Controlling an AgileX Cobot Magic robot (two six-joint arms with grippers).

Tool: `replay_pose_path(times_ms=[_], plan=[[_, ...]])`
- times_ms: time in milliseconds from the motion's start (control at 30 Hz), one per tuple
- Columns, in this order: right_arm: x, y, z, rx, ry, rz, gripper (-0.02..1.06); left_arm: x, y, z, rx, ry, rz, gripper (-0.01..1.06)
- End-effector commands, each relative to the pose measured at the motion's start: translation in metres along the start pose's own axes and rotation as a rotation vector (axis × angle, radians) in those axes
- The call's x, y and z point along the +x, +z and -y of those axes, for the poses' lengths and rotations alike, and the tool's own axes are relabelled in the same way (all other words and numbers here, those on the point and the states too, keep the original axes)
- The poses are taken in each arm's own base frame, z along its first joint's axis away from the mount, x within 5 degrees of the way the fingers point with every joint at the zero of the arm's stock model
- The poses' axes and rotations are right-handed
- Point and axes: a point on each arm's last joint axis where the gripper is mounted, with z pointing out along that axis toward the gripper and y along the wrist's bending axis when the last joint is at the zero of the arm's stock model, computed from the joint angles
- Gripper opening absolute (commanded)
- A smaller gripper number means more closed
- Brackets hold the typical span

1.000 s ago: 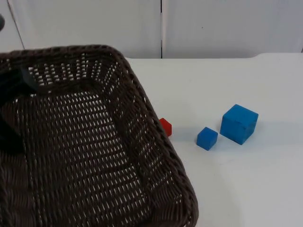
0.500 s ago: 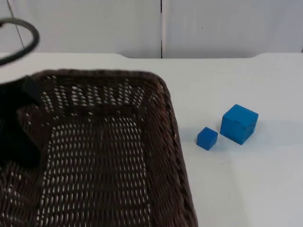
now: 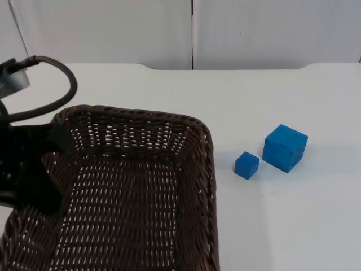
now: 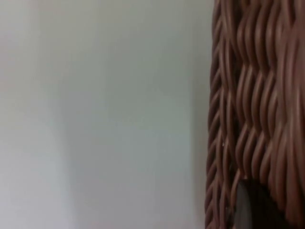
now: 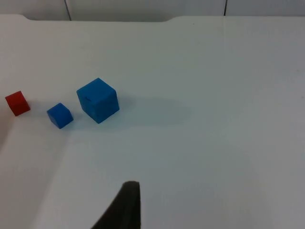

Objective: Pick up the basket with the left hand and place the largest block into the basket with the right hand.

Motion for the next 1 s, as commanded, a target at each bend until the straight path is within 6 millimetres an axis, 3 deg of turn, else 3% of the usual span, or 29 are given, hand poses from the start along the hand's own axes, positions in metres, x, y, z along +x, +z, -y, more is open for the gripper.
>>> replay_pose_path(times_ms=[0, 367, 500, 800, 967], plan=[[0.002, 0.002, -0.001, -0.003, 0.004, -0.003, 1.05, -0.007, -0.001, 0.003, 0.025, -0.012, 0.023, 0.04], [0.002, 0.002, -0.001, -0.003, 0.004, -0.003, 1.05, -0.035, 0.002, 0.006, 0.03, -0.003, 0.027, 0.04], [0.002, 0.002, -0.001, -0.003, 0.004, -0.003, 1.05, -0.054, 0.007, 0.009, 0.048, 0.032, -0.004, 0.04], [0.002, 0.002, -0.001, -0.003, 0.004, -0.003, 1.05, -0.062, 0.015, 0.008, 0.066, 0.071, -0.028, 0.04], [0.002, 0.002, -0.001, -0.003, 0.004, -0.003, 1.05, -0.069, 0.016, -0.007, 0.117, 0.011, -0.016, 0.04]])
